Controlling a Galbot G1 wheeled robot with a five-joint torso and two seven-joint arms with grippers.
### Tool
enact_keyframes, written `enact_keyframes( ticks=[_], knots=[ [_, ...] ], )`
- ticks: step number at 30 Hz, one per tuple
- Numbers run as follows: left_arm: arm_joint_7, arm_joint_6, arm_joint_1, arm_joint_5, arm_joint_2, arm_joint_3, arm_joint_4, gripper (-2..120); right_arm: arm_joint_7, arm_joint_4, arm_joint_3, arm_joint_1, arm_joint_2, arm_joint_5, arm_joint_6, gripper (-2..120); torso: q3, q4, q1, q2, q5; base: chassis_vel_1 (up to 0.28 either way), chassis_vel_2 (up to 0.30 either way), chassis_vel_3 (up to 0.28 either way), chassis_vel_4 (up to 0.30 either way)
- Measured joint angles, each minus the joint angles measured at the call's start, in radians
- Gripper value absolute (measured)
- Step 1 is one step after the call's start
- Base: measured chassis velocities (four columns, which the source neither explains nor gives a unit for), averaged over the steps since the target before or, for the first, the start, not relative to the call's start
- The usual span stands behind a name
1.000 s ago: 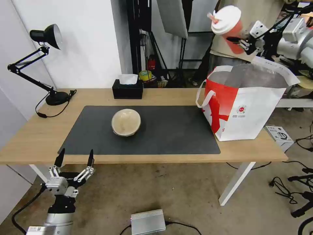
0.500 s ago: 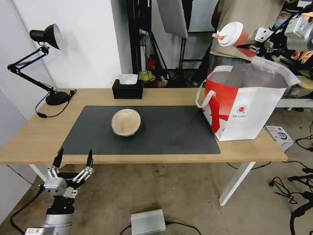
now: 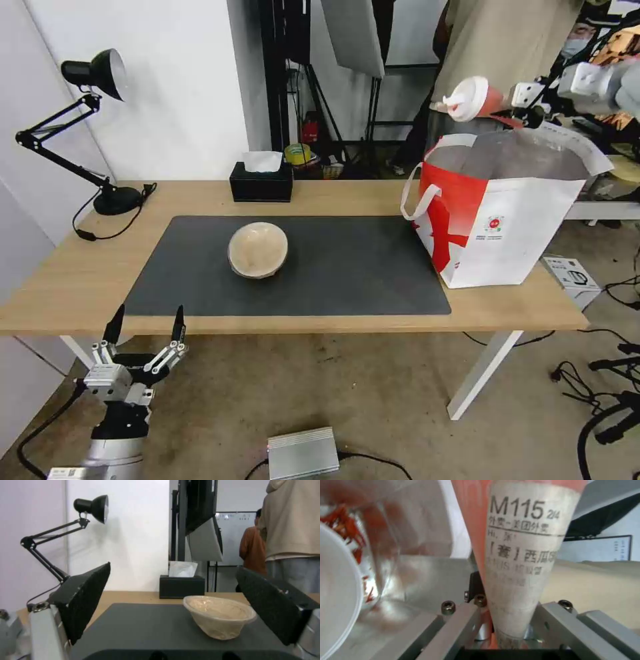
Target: Pick up the trash from the table and place it into the takeout bag.
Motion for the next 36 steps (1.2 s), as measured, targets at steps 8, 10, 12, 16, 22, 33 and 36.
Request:
enact_keyframes(
  ticks=[8,10,12,16,22,33,36],
  knots=[
    [0.0,-0.002,-0.007,0.001,-0.009,0.007,-0.002,100,-0.013,-0.051,0.026,-0.05,0.006,-0.037,0.033,4,0.0,-0.0001,0.0,0.0,0.0,0.0,0.0,0.0,0.0],
    [0.0,-0.001,-0.008,0.002,-0.01,0.008,-0.002,100,-0.013,-0.054,0.03,-0.057,0.007,-0.04,0.034,4,0.0,-0.0002,0.0,0.0,0.0001,0.0,0.0,0.0,0.0],
    [0.0,0.001,-0.01,0.003,-0.011,0.009,-0.003,100,-0.013,-0.065,0.043,-0.078,0.007,-0.054,0.038,4,0.0,-0.0001,0.0,0.0,0.0,0.0,0.0,0.0,0.0],
    [0.0,0.003,-0.011,0.004,-0.01,0.009,-0.003,100,-0.011,-0.087,0.062,-0.102,0.013,-0.076,0.054,4,0.0,-0.0001,0.0,0.0,0.0001,0.0,0.0,0.0,0.0],
    [0.0,0.004,-0.01,0.006,-0.013,0.009,-0.003,100,-0.007,-0.108,0.075,-0.116,0.019,-0.095,0.063,4,0.0,0.0,0.0,0.0,0.0,0.0,0.0,0.0,0.0],
    [0.001,0.003,-0.006,0.011,-0.021,0.011,0.0,100,0.006,-0.149,0.093,-0.122,0.029,-0.127,0.083,7,0.0,-0.0001,0.0,0.0,0.0,0.0,0.0,0.0,0.0],
    [0.001,0.002,-0.006,0.012,-0.023,0.011,0.0,100,0.012,-0.149,0.094,-0.122,0.031,-0.127,0.083,21,0.0,0.0,0.0,0.0,0.0,0.0,0.0,0.0,0.0]
  ],
)
